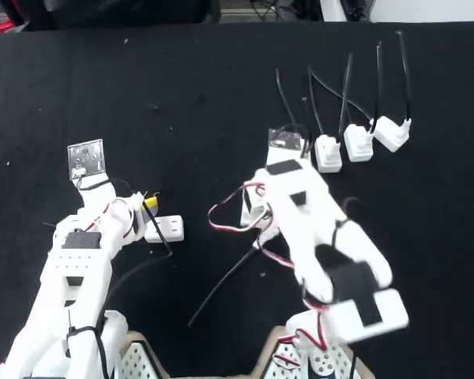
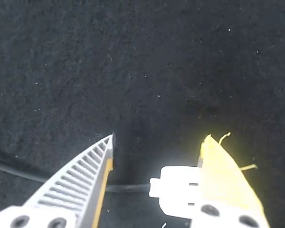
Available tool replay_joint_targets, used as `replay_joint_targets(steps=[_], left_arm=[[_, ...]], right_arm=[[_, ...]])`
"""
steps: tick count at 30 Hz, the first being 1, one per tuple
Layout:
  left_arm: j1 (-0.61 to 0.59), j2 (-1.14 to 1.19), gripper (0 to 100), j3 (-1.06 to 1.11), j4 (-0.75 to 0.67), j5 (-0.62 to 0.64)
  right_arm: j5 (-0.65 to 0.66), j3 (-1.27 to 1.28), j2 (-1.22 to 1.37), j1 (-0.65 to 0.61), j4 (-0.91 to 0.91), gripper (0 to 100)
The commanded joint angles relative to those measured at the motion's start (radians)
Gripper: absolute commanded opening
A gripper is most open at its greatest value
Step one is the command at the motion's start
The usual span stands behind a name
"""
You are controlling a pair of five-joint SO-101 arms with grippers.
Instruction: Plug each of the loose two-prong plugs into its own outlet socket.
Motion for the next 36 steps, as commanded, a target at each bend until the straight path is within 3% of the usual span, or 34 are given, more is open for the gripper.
replay_joint_targets(steps=[1, 3, 6, 8, 13, 21, 24, 29, 36], left_arm=[[0.012, -0.017, 29, -0.004, -0.011, 0.014], [0.012, -0.018, 29, -0.004, -0.011, 0.014], [0.012, -0.02, 29, -0.004, -0.008, 0.014], [0.012, -0.021, 29, -0.004, -0.008, 0.014], [0.01, -0.023, 29, -0.004, -0.006, 0.014], [0.005, -0.025, 29, -0.002, -0.006, 0.014], [0.005, -0.025, 29, -0.002, -0.006, 0.014], [0.01, -0.025, 29, -0.002, -0.006, 0.014], [0.008, -0.025, 29, -0.002, -0.006, 0.014]], right_arm=[[-0.008, -0.102, 0.054, -0.008, 0.068, 17.7], [0.012, -0.151, 0.064, -0.006, 0.132, 12.9], [0.203, -0.213, 0.048, 0.0, 0.186, 0.5], [0.331, -0.239, 0.028, 0.006, 0.209, 1.8], [0.489, -0.361, -0.016, 0.058, 0.198, 1.0], [1.203, -0.398, -0.021, 0.02, 0.138, 1.1], [1.237, -0.331, -0.027, -0.009, 0.101, 2.6], [1.238, -0.151, -0.044, -0.072, 0.1, 18.9], [1.166, -0.096, -0.294, -0.012, 0.129, 19.4]])
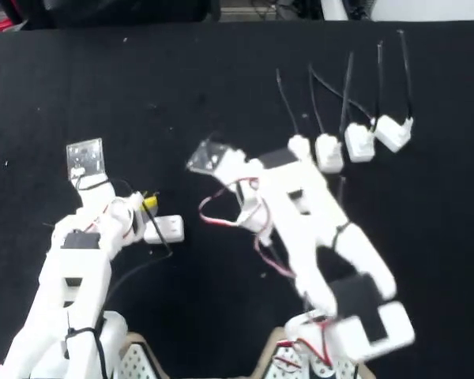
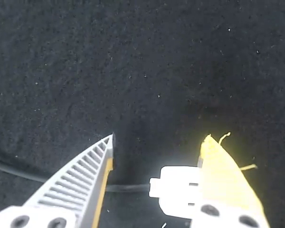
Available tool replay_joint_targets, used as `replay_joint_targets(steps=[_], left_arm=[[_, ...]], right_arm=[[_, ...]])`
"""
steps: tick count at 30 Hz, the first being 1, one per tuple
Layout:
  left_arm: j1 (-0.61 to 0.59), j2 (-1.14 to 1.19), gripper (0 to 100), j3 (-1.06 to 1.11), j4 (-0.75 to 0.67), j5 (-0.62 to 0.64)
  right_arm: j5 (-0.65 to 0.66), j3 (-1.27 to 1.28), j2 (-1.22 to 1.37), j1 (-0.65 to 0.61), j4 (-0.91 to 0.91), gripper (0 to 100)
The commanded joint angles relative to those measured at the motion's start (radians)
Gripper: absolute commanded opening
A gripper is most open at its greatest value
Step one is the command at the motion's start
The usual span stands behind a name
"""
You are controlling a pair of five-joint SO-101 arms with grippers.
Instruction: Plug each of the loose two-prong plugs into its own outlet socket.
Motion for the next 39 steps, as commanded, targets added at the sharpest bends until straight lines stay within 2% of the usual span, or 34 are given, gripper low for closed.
replay_joint_targets(steps=[1, 4, 8, 11, 20, 25, 27, 30, 32, 34, 39], left_arm=[[0.01, -0.025, 29, -0.002, -0.006, 0.014], [0.01, -0.025, 29, -0.002, -0.006, 0.014], [0.01, -0.025, 29, -0.002, -0.006, 0.014], [0.008, -0.025, 29, -0.002, -0.006, 0.014], [0.015, -0.025, 29, 0.019, -0.011, 0.015], [0.099, -0.025, 29, 0.03, -0.011, 0.008], [0.124, -0.023, 29, 0.03, -0.008, 0.008], [0.143, -0.025, 29, 0.05, -0.014, 0.006], [0.153, -0.025, 29, 0.05, -0.014, 0.006], [0.151, -0.025, 29, 0.048, -0.014, 0.006], [0.145, -0.025, 29, 0.045, -0.014, 0.006]], right_arm=[[-0.034, 0.01, -0.193, 0.048, 0.014, 19.4], [-0.077, 0.105, -0.246, 0.064, -0.095, 19.4], [-0.084, 0.271, -0.177, 0.051, -0.305, 19.4], [-0.12, 0.294, -0.128, 0.051, -0.365, 19.4], [-0.141, 0.338, -0.102, -0.064, -0.362, 19.4], [-0.184, 0.338, -0.102, -0.124, -0.316, 19.1], [-0.204, 0.338, -0.102, -0.146, -0.296, 14.4], [-0.264, 0.325, -0.102, -0.155, -0.304, 0.5], [-0.301, 0.311, -0.102, -0.15, -0.299, 3.0], [-0.311, 0.289, -0.102, -0.15, -0.285, 1.0], [-0.318, 0.194, -0.151, -0.155, -0.147, 1.1]])
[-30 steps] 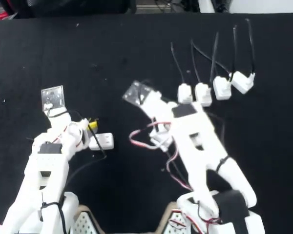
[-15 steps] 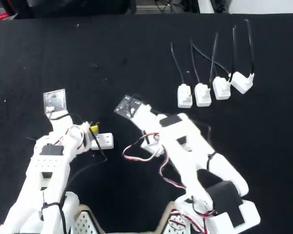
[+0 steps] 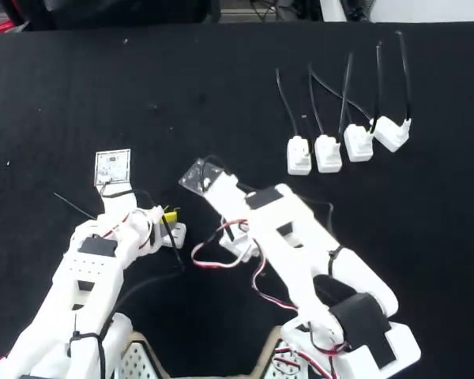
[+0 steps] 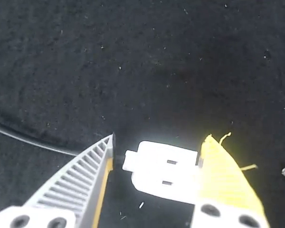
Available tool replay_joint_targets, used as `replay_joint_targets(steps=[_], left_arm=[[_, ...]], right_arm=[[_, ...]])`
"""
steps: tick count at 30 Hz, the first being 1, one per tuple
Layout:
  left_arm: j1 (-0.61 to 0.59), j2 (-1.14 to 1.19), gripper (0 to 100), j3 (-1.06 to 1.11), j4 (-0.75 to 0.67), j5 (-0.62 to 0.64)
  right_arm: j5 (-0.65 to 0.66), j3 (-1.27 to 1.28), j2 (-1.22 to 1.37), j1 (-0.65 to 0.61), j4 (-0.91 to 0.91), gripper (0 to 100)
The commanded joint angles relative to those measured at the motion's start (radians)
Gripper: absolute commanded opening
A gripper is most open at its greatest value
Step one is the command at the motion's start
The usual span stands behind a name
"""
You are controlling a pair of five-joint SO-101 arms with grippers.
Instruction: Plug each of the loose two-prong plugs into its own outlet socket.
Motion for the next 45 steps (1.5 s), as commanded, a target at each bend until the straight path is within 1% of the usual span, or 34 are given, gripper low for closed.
replay_joint_targets(steps=[1, 3, 6, 13, 20, 25, 30, 34, 37, 40, 45], left_arm=[[0.008, -0.02, 29, -0.01, -0.014, 0.0], [0.008, -0.02, 29, -0.01, -0.014, 0.0], [0.008, -0.021, 29, -0.01, -0.014, 0.002], [0.007, -0.021, 29, -0.01, -0.014, 0.002], [0.008, -0.021, 29, -0.01, -0.014, 0.0], [0.016, -0.011, 29, 0.019, -0.014, 0.0], [0.007, -0.02, 29, 0.09, -0.014, 0.0], [0.005, -0.021, 29, 0.122, -0.012, 0.0], [0.005, -0.021, 29, 0.117, -0.008, 0.0], [0.007, -0.021, 29, 0.117, -0.011, 0.002], [0.007, -0.021, 29, 0.117, -0.011, 0.002]], right_arm=[[-0.02, -0.101, -0.07, -0.017, 0.081, 1.1], [-0.051, -0.097, -0.104, -0.017, 0.084, 1.1], [-0.055, -0.068, -0.143, -0.009, 0.061, 1.1], [-0.054, 0.03, -0.159, 0.083, -0.167, 1.5], [-0.054, 0.036, -0.159, 0.058, -0.173, 1.6], [-0.063, 0.051, -0.159, 0.026, -0.18, 7.9], [-0.063, 0.073, -0.16, 0.031, -0.183, 3.8], [-0.064, 0.12, -0.162, 0.028, -0.247, 1.5], [-0.064, 0.17, -0.168, 0.032, -0.304, 1.9], [-0.066, 0.191, -0.168, 0.032, -0.315, 2.3], [-0.135, 0.189, -0.168, 0.032, -0.315, 6.2]])
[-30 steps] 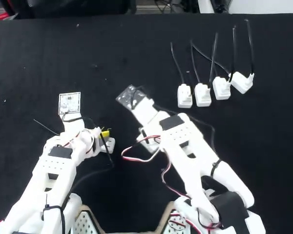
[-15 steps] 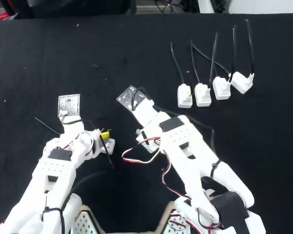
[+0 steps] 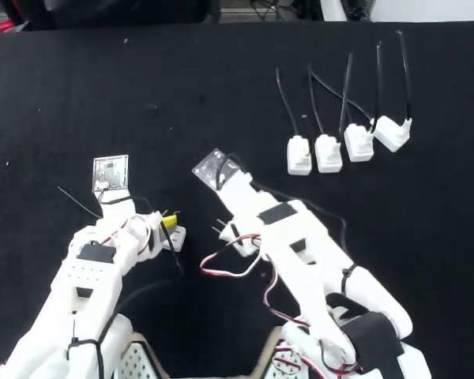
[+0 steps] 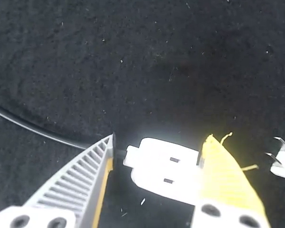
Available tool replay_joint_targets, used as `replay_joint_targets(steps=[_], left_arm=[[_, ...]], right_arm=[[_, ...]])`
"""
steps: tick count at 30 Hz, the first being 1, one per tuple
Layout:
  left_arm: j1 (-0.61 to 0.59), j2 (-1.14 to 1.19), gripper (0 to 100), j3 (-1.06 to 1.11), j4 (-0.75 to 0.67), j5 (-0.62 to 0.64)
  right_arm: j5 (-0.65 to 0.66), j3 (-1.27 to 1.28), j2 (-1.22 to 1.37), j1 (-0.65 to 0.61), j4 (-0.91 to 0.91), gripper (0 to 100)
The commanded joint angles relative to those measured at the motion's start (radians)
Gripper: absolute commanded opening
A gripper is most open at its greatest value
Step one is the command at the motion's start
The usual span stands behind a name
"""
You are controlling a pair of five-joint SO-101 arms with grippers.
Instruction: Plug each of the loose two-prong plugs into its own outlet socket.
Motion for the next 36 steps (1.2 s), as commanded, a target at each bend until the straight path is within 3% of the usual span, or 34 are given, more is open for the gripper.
replay_joint_targets(steps=[1, 36], left_arm=[[0.008, -0.002, 29, 0.033, 0.006, 0.0], [0.008, -0.002, 29, 0.033, 0.006, 0.0]], right_arm=[[-0.026, -0.002, -0.044, -0.009, -0.02, 6.5], [-0.034, 0.059, -0.041, -0.015, -0.083, 6.6]])
